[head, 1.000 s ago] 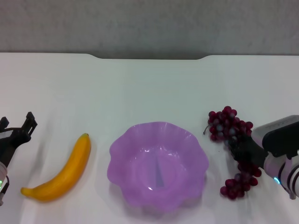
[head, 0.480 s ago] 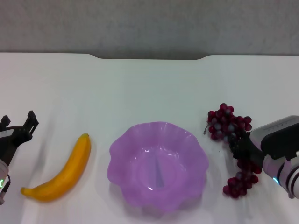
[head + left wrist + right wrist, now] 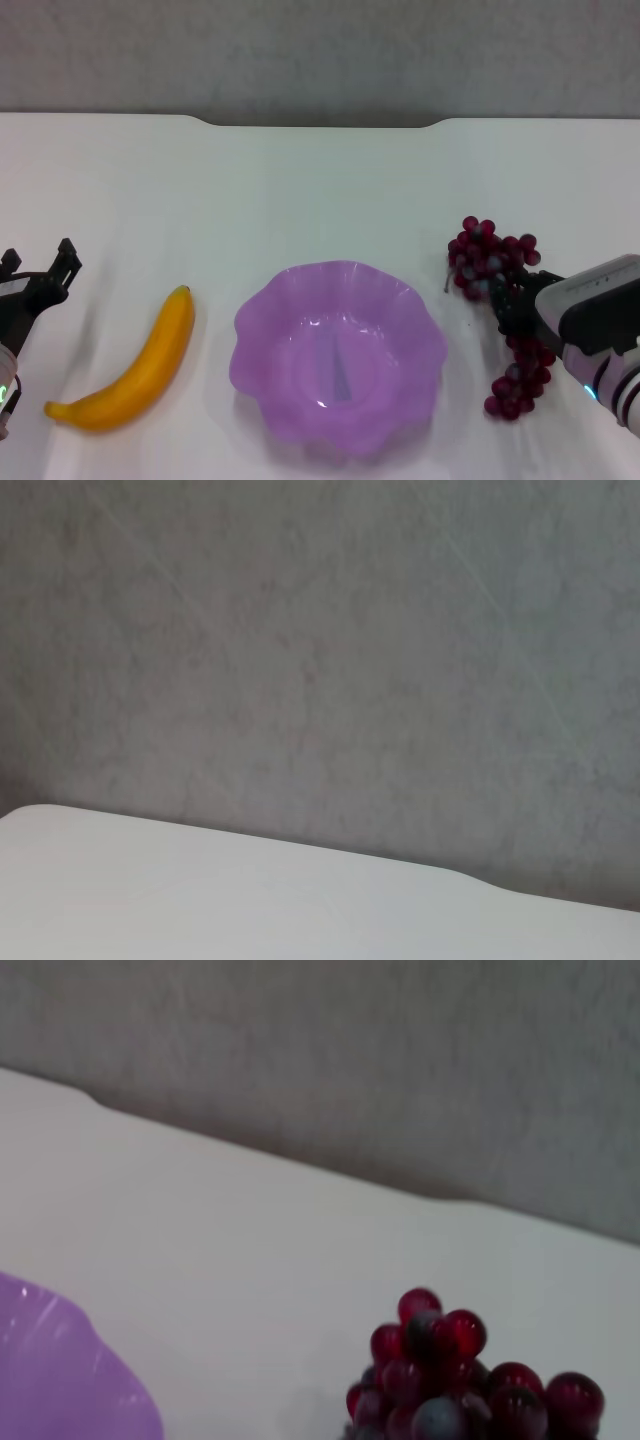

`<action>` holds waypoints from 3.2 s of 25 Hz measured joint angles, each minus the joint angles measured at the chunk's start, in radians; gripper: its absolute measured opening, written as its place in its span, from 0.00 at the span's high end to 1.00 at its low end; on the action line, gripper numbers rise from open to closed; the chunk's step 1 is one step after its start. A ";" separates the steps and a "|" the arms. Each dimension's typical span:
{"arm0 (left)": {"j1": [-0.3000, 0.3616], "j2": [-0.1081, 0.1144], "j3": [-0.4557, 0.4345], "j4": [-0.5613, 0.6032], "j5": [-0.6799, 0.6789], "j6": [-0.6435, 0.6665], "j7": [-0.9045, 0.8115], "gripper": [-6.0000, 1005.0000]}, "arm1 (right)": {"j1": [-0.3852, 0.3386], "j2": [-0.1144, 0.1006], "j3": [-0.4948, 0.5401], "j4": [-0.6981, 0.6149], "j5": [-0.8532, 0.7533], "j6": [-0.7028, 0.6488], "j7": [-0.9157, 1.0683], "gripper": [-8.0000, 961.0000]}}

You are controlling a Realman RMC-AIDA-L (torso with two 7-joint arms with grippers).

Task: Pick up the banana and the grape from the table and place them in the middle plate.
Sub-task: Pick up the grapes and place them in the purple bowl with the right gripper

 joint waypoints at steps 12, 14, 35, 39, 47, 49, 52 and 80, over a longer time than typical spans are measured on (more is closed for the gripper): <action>0.002 0.001 0.000 0.000 0.000 -0.001 0.000 0.23 | -0.040 0.000 -0.110 -0.005 -0.007 -0.251 0.000 0.70; 0.002 0.001 0.000 0.000 0.000 -0.001 0.000 0.23 | -0.043 0.000 -0.133 -0.005 -0.008 -0.296 0.000 0.70; 0.008 0.002 -0.002 0.007 0.000 -0.002 0.001 0.23 | -0.144 -0.020 -0.167 0.383 -0.272 -0.275 -0.006 0.71; 0.003 0.001 -0.002 0.015 0.000 -0.003 0.001 0.23 | -0.203 -0.017 -0.118 0.503 -0.363 -0.169 -0.006 0.71; 0.000 0.001 -0.002 0.016 -0.001 -0.004 0.001 0.23 | -0.200 -0.013 -0.115 0.530 -0.396 -0.092 -0.004 0.71; -0.002 0.001 -0.002 0.016 -0.001 -0.004 0.001 0.23 | -0.186 -0.011 -0.115 0.507 -0.393 -0.076 -0.002 0.71; -0.002 0.002 -0.002 0.016 -0.002 -0.004 0.001 0.23 | -0.152 -0.008 -0.119 0.455 -0.387 -0.046 0.026 0.71; -0.021 0.000 -0.011 0.013 -0.003 -0.016 0.000 0.23 | -0.026 0.002 -0.243 0.178 -0.423 -0.121 0.125 0.73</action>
